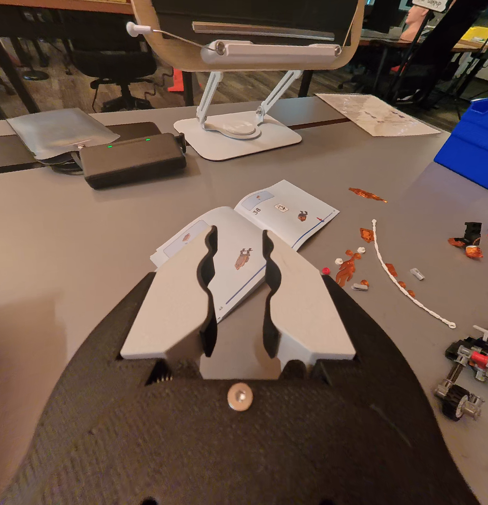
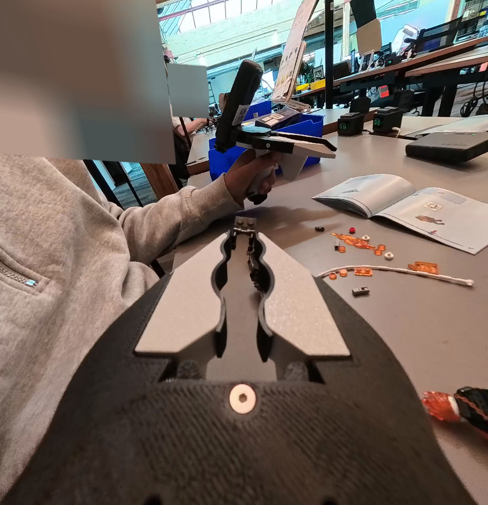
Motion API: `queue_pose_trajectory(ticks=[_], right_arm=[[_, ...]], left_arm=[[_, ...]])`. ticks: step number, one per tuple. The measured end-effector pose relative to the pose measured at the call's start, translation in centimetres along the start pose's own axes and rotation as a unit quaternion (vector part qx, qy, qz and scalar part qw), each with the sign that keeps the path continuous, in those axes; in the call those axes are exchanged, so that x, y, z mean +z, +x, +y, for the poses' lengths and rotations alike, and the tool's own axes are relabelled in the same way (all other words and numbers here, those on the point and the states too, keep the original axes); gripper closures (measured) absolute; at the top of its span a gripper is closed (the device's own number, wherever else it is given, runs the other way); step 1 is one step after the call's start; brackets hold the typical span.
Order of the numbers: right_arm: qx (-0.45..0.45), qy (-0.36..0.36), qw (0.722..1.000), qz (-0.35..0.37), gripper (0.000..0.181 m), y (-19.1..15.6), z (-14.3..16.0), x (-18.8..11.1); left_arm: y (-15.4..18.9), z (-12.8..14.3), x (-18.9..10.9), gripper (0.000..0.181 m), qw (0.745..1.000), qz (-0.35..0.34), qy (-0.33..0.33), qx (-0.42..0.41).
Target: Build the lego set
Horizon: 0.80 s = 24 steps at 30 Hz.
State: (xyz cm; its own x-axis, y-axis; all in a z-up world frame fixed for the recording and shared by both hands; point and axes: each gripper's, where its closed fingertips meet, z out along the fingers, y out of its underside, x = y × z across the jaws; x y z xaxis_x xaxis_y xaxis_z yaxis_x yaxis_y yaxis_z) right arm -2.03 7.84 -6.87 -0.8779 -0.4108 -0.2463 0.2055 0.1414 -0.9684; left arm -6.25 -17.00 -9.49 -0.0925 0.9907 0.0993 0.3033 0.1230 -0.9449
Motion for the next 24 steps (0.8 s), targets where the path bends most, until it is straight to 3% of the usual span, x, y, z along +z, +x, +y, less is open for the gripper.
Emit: queue_pose_trajectory(ticks=[16,24], right_arm=[[-0.003,-0.004,1.0,0.0,0.168,-0.1,0.2,0.0],[-0.004,-0.006,1.0,0.0,0.168,-0.1,0.2,-0.1]], left_arm=[[-0.4,0.1,-0.1,0.151,1.0,-0.008,0.0,-0.008],[-2.8,-0.3,-0.7,0.164,0.997,-0.067,0.016,-0.033]])
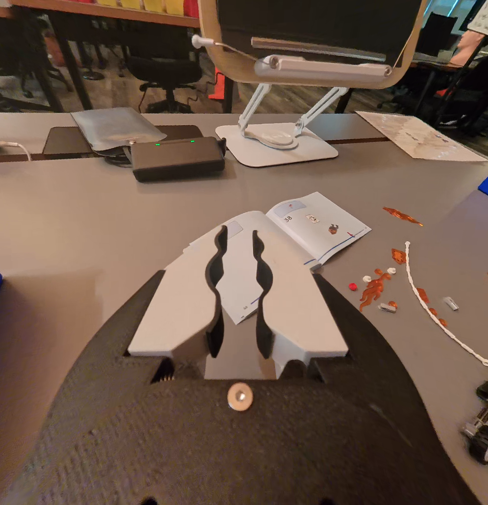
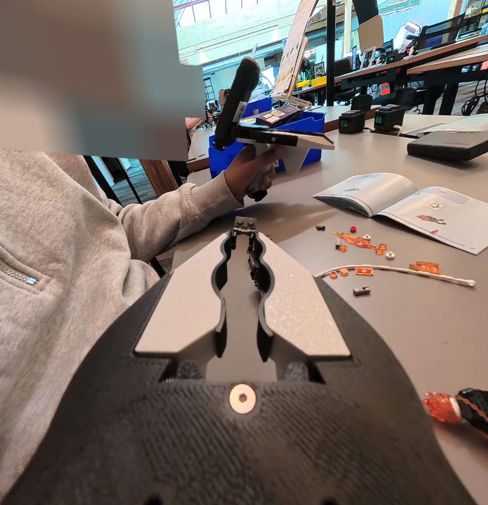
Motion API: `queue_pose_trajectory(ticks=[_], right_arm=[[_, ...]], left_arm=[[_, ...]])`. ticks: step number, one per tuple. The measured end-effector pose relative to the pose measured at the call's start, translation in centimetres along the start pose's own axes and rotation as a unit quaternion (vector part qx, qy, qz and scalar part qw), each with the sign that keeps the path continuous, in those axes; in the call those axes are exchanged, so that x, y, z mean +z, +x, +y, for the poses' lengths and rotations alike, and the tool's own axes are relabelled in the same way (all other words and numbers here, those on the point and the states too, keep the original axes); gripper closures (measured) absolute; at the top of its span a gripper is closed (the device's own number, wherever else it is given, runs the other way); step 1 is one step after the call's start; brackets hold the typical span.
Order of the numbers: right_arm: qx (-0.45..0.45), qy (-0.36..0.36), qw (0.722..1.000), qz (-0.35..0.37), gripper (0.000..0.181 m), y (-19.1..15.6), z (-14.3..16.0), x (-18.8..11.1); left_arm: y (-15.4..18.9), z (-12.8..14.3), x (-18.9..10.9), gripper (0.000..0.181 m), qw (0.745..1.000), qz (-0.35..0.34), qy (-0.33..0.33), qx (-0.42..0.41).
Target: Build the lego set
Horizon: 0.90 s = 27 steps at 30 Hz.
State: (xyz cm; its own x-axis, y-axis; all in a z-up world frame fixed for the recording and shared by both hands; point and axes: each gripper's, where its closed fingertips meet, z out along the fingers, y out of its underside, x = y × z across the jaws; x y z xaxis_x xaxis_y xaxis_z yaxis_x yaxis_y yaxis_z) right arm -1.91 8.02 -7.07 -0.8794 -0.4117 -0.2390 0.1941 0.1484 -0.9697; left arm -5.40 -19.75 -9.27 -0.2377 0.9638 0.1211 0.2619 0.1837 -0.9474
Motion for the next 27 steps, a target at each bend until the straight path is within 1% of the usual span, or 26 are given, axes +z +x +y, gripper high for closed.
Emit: queue_pose_trajectory(ticks=[6,11,14,16,18,20,24,25,27], right_arm=[[0.001,-0.001,1.0,0.0,0.168,0.0,0.1,-0.1],[0.0,-0.005,1.0,0.001,0.168,0.0,0.2,-0.1],[-0.002,-0.009,1.0,0.0,0.168,-0.1,0.3,-0.1],[-0.016,-0.013,1.0,-0.009,0.168,-0.7,0.4,0.0],[-0.054,-0.021,0.998,-0.03,0.168,-2.2,0.6,0.3],[-0.089,-0.056,0.993,-0.043,0.168,-3.4,1.6,0.9],[-0.113,-0.18,0.975,-0.073,0.168,-4.8,5.7,1.4],[-0.119,-0.201,0.97,-0.075,0.167,-5.0,6.4,1.3],[-0.136,-0.221,0.964,-0.066,0.167,-5.0,7.0,1.1]], left_arm=[[0.2,1.1,0.6,0.169,0.999,-0.002,-0.032,0.012],[0.6,2.3,1.2,0.169,0.998,0.006,-0.064,0.02],[0.8,2.5,1.3,0.169,0.997,0.01,-0.069,0.024],[1.0,2.6,1.3,0.168,0.997,0.016,-0.07,0.024],[1.1,2.7,1.4,0.168,0.997,0.02,-0.073,0.023],[1.2,2.8,1.4,0.167,0.997,0.024,-0.075,0.024],[1.4,2.9,1.5,0.167,0.996,0.029,-0.078,0.024],[1.5,3.0,1.5,0.167,0.996,0.03,-0.08,0.025],[1.6,3.1,1.6,0.166,0.996,0.032,-0.083,0.027]])
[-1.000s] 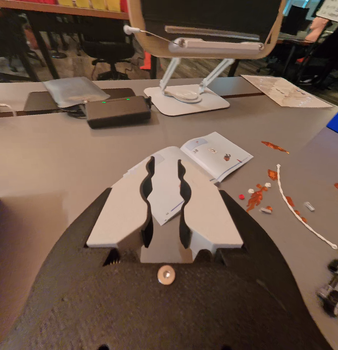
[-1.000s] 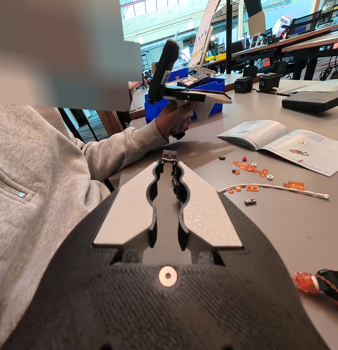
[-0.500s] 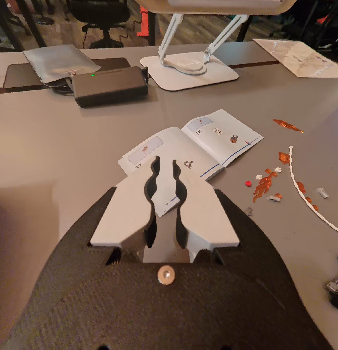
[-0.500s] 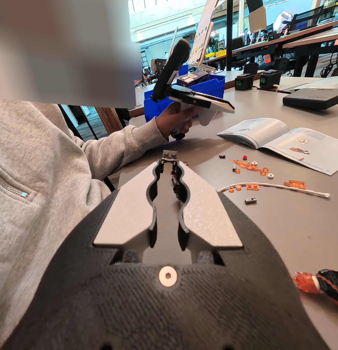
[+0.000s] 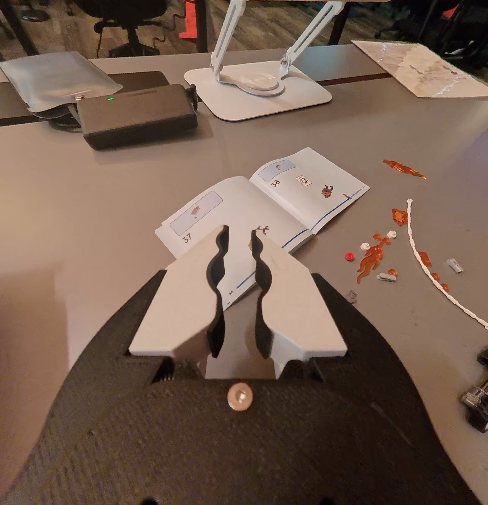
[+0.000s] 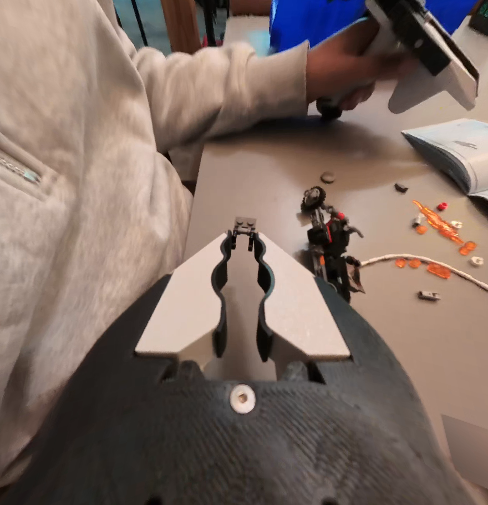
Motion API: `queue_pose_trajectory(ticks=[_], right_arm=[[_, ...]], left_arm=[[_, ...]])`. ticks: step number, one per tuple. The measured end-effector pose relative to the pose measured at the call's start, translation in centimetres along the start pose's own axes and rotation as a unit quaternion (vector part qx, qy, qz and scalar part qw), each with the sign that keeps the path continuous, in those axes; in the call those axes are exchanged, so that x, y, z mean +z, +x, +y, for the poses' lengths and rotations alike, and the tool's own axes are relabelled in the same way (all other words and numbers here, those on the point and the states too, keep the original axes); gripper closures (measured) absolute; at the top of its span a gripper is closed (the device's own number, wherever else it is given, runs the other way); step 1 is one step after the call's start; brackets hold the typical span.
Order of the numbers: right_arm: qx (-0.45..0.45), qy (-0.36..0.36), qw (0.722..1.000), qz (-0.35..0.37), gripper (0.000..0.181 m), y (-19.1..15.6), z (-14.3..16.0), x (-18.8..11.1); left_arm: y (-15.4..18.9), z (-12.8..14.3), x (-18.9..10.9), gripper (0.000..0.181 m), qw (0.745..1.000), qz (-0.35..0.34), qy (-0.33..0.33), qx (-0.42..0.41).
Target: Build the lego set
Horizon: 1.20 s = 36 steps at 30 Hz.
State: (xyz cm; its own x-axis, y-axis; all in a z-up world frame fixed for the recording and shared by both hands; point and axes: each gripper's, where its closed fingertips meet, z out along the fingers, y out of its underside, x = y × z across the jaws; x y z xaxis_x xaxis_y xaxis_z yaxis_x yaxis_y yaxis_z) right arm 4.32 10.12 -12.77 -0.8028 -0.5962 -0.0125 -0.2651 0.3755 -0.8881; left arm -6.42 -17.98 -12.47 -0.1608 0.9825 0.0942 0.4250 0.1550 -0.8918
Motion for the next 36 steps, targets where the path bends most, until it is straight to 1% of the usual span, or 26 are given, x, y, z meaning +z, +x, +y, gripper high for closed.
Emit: queue_pose_trajectory(ticks=[4,8,11,12,14,16,18,20,22,23,24,26,27,29,32,36], right_arm=[[0.009,-0.03,0.999,0.012,0.167,0.4,1.1,-0.4],[0.029,-0.076,0.996,0.034,0.167,1.4,3.4,-1.0],[0.046,-0.103,0.993,0.033,0.167,1.5,4.6,-1.1],[0.049,-0.108,0.992,0.032,0.167,1.5,4.7,-1.0],[0.049,-0.113,0.992,0.031,0.166,1.6,5.0,-0.7],[0.05,-0.118,0.991,0.033,0.165,1.7,5.2,-0.4],[0.053,-0.118,0.991,0.032,0.16,1.8,5.2,-0.4],[0.051,-0.112,0.992,0.037,0.156,1.9,5.0,-0.6],[0.048,-0.098,0.993,0.048,0.155,2.2,4.6,-1.1],[0.047,-0.088,0.994,0.054,0.155,2.5,4.4,-1.4],[0.047,-0.076,0.994,0.059,0.155,2.7,4.1,-1.8],[0.05,-0.051,0.995,0.069,0.155,3.2,3.6,-2.5],[0.052,-0.039,0.995,0.072,0.155,3.4,3.4,-2.8],[0.055,-0.021,0.995,0.076,0.156,3.6,3.1,-3.3],[0.054,0.004,0.995,0.083,0.157,4.0,2.5,-3.8],[0.064,0.031,0.993,0.089,0.157,4.5,1.9,-4.4]], left_arm=[[0.3,0.1,0.1,0.165,1.0,0.005,-0.003,0.004],[0.6,0.1,0.2,0.164,1.0,0.011,-0.005,0.011],[1.4,-0.1,0.2,0.16,0.999,0.028,-0.001,0.021],[2.0,-0.2,0.1,0.158,0.999,0.04,0.002,0.026],[3.9,-0.5,0.0,0.162,0.996,0.084,-0.001,0.027],[7.1,-1.4,0.1,0.164,0.987,0.156,-0.001,0.026],[10.0,-2.1,0.6,0.163,0.978,0.203,-0.015,0.047],[12.6,-1.8,1.6,0.16,0.967,0.231,-0.045,0.094],[14.7,-0.8,3.0,0.161,0.954,0.239,-0.084,0.162],[15.4,-0.1,3.8,0.167,0.946,0.234,-0.103,0.201],[15.8,0.6,4.6,0.18,0.937,0.224,-0.121,0.239],[16.3,2.0,6.0,0.18,0.919,0.215,-0.154,0.293],[16.8,2.4,6.5,0.179,0.911,0.225,-0.162,0.305],[17.6,2.8,7.2,0.174,0.906,0.241,-0.164,0.307],[18.0,2.7,7.9,0.166,0.909,0.254,-0.17,0.284],[18.3,3.0,8.1,0.162,0.909,0.276,-0.194,0.246]])
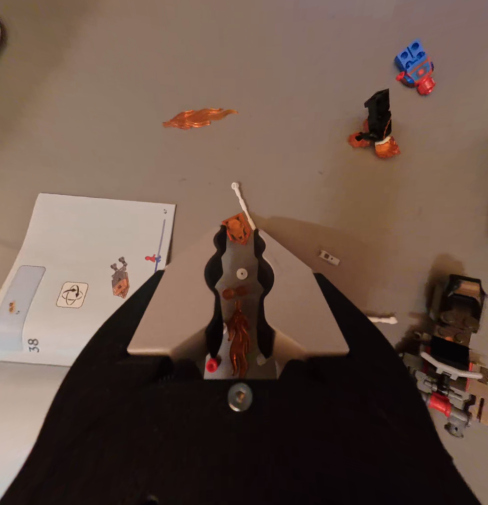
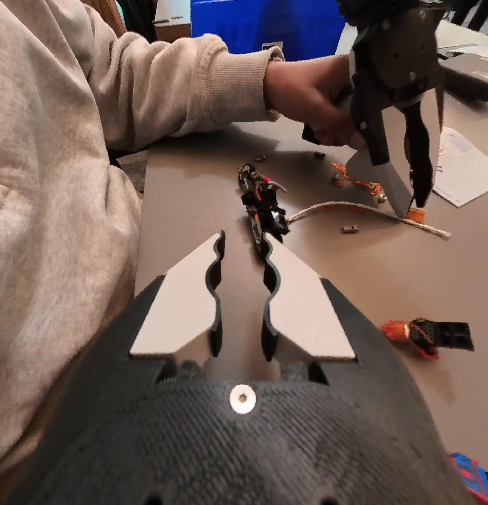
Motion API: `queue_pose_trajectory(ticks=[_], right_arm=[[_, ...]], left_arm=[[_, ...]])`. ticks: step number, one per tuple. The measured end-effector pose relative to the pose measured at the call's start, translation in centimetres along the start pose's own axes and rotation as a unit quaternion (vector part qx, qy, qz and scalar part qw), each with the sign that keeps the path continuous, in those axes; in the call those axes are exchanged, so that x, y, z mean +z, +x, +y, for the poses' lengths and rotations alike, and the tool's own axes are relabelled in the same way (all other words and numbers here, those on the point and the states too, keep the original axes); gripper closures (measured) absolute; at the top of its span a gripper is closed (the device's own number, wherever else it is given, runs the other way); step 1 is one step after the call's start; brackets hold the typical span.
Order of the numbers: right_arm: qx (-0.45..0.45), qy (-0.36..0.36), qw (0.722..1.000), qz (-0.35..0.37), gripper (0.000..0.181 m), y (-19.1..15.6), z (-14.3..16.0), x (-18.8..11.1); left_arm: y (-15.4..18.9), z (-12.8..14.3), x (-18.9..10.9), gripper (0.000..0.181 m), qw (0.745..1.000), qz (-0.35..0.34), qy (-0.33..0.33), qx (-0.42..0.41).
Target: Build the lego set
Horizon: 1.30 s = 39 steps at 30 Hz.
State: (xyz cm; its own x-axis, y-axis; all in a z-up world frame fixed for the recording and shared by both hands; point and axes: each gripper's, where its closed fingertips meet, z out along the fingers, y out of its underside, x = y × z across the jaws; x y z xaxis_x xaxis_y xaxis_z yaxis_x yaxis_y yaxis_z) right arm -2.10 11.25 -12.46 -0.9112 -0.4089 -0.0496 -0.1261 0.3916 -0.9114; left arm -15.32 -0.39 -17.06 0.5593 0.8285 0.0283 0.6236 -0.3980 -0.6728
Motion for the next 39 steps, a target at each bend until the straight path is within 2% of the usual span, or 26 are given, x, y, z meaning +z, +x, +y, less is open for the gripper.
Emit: queue_pose_trajectory(ticks=[7,17,25,29,32,34,37,39], right_arm=[[0.024,0.015,1.0,-0.006,0.157,0.4,-0.5,-0.2],[0.037,0.034,0.999,-0.008,0.159,0.7,-1.1,-0.3],[0.036,0.039,0.999,0.0,0.159,1.0,-1.4,-0.3],[0.025,0.055,0.998,0.027,0.16,1.7,-1.8,-0.5],[-0.014,0.074,0.994,0.085,0.159,2.8,-2.4,-1.0],[-0.046,0.083,0.988,0.126,0.157,3.5,-2.7,-1.3],[-0.079,0.081,0.98,0.165,0.153,4.0,-2.9,-1.6],[-0.096,0.082,0.975,0.185,0.149,4.2,-3.2,-1.8]], left_arm=[[0.1,0.1,0.3,0.16,1.0,0.015,-0.008,-0.018],[-0.8,0.6,-0.1,0.164,0.999,-0.022,-0.012,-0.025],[-1.2,0.9,-1.2,0.164,0.999,-0.032,0.012,-0.036],[-0.9,0.0,-2.7,0.164,0.996,-0.014,0.057,-0.061],[-0.3,-0.9,-4.3,0.164,0.991,0.008,0.103,-0.086],[0.7,-1.6,-5.6,0.164,0.983,0.045,0.145,-0.108],[3.1,-3.0,-8.0,0.164,0.956,0.131,0.217,-0.146],[4.9,-4.1,-9.8,0.165,0.924,0.205,0.271,-0.173]])
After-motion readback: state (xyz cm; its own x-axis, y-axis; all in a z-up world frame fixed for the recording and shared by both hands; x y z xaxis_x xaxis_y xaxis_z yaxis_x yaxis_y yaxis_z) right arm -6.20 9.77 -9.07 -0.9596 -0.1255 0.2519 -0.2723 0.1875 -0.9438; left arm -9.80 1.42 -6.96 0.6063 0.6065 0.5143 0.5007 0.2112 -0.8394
